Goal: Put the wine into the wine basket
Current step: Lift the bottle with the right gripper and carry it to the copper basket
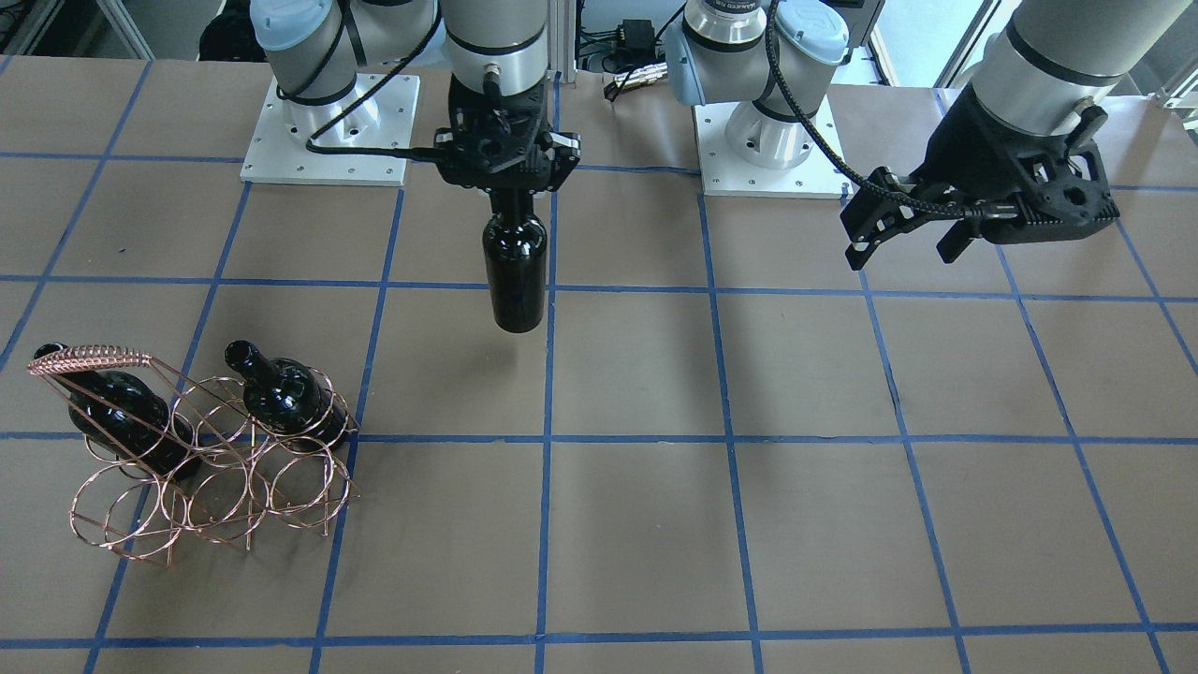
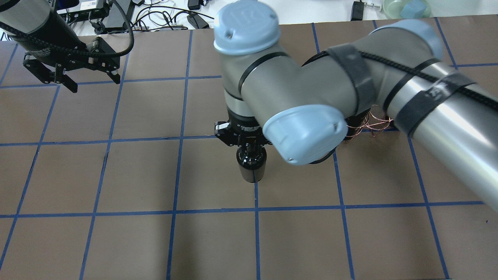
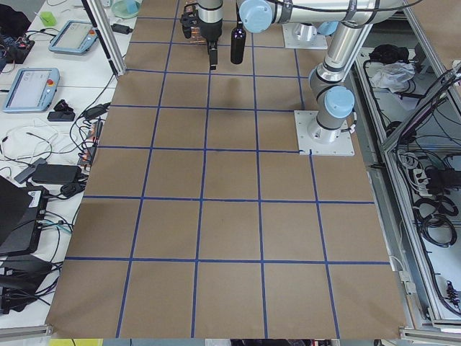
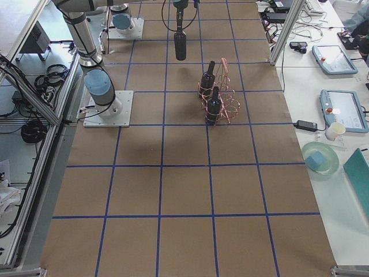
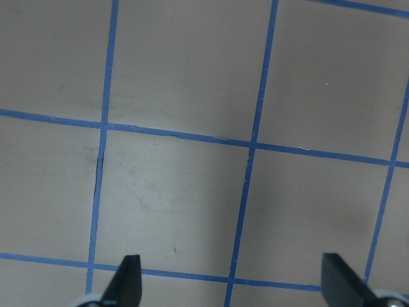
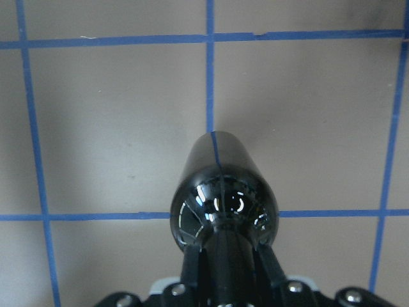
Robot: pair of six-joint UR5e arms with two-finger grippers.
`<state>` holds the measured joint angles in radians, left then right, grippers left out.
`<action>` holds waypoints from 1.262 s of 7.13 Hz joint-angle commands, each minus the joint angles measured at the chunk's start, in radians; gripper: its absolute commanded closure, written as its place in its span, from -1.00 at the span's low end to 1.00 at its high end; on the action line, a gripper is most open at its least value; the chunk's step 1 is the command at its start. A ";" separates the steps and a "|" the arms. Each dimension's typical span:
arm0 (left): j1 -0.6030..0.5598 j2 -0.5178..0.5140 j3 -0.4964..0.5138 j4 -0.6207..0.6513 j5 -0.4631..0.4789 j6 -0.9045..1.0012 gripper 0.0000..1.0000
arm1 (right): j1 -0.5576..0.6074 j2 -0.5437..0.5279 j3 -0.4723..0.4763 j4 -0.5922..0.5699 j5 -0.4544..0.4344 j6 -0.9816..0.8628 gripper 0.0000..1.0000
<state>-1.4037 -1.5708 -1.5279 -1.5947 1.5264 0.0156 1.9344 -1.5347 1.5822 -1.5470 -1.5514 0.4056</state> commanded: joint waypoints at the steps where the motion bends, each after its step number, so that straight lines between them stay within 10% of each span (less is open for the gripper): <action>1: -0.001 0.000 0.000 0.001 0.001 0.000 -1.00 | -0.201 -0.102 -0.011 0.123 -0.074 -0.184 1.00; 6: -0.001 -0.009 0.000 0.002 0.004 0.001 -1.00 | -0.582 -0.147 -0.019 0.145 -0.069 -0.773 1.00; 9: -0.001 -0.006 -0.002 -0.002 0.009 0.004 -1.00 | -0.583 -0.061 -0.081 0.065 -0.043 -0.804 1.00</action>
<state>-1.4050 -1.5766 -1.5287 -1.5964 1.5338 0.0183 1.3543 -1.6448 1.5448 -1.4577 -1.6054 -0.3871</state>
